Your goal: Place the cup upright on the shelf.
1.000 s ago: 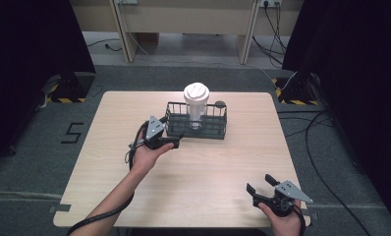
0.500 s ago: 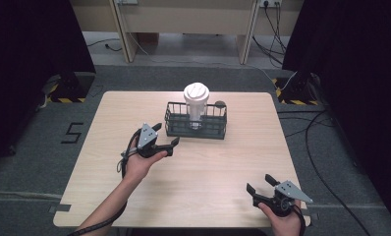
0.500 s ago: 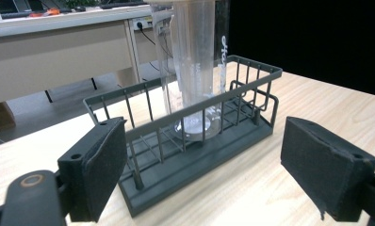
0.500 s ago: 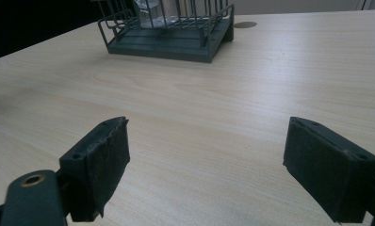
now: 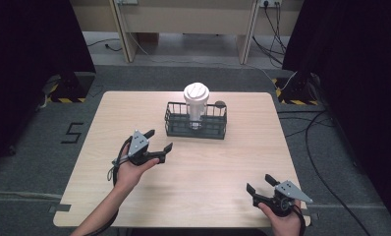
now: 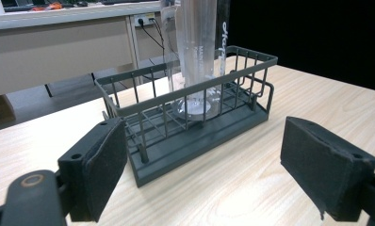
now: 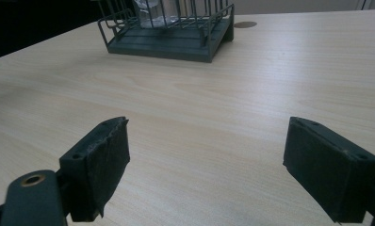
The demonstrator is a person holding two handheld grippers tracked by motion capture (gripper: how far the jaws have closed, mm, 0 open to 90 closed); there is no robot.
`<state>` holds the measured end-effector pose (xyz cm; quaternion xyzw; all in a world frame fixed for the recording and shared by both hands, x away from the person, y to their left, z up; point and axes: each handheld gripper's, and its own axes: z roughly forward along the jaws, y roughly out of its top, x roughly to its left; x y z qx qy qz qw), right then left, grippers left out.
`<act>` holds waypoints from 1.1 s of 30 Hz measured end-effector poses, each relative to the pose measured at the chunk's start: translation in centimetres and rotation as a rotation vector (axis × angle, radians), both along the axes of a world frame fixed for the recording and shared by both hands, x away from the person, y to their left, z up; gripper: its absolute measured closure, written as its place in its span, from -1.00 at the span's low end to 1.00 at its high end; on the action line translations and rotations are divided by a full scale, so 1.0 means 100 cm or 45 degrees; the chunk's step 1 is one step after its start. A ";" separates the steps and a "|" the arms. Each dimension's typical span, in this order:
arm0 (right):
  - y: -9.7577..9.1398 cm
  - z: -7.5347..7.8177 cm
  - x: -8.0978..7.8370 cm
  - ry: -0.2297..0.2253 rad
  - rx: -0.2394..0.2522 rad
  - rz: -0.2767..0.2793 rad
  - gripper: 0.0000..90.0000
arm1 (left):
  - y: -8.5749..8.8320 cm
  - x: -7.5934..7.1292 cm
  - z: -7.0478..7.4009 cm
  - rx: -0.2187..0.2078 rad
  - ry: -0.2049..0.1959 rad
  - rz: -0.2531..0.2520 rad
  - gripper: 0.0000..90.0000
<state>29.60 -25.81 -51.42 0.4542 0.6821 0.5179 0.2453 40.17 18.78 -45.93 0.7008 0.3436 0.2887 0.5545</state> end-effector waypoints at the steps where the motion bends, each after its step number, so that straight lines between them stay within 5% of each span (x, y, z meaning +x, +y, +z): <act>1: 0.000 0.000 0.000 -0.002 -0.001 0.001 -0.65 | 0.001 -0.001 0.000 0.001 0.002 0.001 -0.67; 20: 0.000 0.000 0.000 -0.007 -0.007 -0.002 -0.65 | 0.027 -0.024 -0.013 -0.010 0.028 0.028 -0.66; 33: 0.000 0.000 0.000 -0.006 -0.007 -0.004 -0.65 | 0.041 -0.044 -0.038 0.008 0.058 0.052 -0.65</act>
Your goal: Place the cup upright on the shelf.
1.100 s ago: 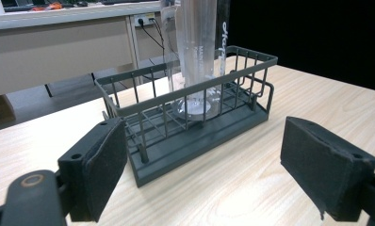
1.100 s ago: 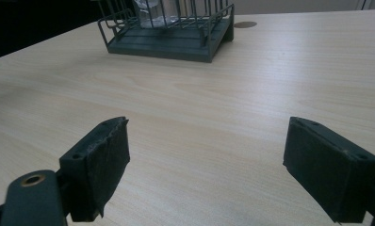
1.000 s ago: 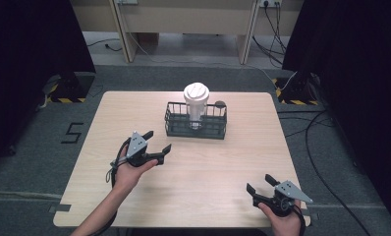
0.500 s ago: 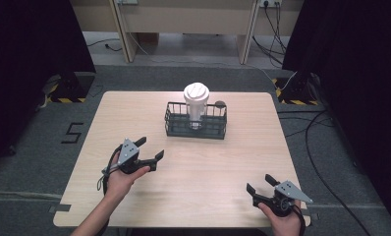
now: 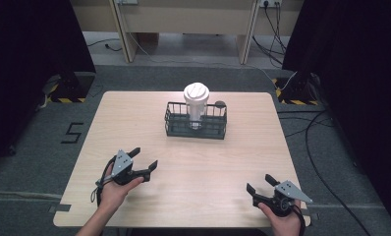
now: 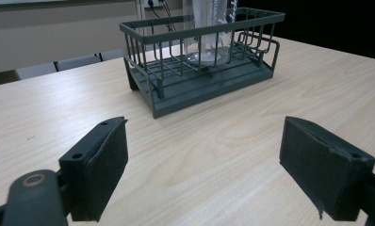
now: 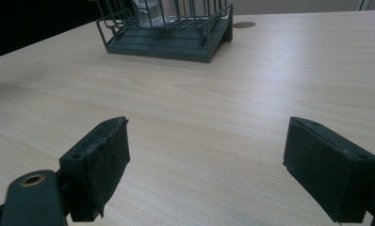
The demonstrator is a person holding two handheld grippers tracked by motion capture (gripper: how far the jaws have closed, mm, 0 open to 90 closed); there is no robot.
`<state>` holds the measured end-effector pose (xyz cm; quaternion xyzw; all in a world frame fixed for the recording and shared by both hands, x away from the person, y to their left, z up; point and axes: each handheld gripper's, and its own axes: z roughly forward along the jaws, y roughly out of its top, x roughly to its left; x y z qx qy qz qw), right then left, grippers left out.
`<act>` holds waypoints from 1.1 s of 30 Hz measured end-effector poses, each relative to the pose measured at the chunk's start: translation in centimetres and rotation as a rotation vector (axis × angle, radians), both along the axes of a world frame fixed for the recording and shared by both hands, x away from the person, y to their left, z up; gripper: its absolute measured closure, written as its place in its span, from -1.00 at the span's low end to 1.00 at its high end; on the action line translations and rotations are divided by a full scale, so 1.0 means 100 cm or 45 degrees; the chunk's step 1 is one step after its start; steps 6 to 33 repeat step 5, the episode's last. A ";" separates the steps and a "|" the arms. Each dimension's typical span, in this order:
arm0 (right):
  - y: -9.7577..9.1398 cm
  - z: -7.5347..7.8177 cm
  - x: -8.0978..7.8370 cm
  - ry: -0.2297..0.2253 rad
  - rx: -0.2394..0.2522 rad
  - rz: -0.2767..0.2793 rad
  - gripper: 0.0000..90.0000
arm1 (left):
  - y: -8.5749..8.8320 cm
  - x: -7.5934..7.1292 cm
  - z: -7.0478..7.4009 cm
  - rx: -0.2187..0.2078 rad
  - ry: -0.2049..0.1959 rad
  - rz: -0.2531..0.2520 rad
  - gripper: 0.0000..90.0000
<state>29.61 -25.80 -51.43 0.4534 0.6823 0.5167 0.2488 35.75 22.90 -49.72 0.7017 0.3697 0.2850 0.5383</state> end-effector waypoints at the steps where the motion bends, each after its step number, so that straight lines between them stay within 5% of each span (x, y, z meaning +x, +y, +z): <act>1: 0.000 0.000 0.000 -0.002 -0.002 -0.001 -0.65 | 0.000 -0.001 -0.001 -0.002 -0.002 0.001 -0.65; 33: 0.000 0.000 0.000 0.006 0.003 -0.001 -0.65 | 0.000 -0.005 -0.003 -0.022 0.001 -0.009 -0.64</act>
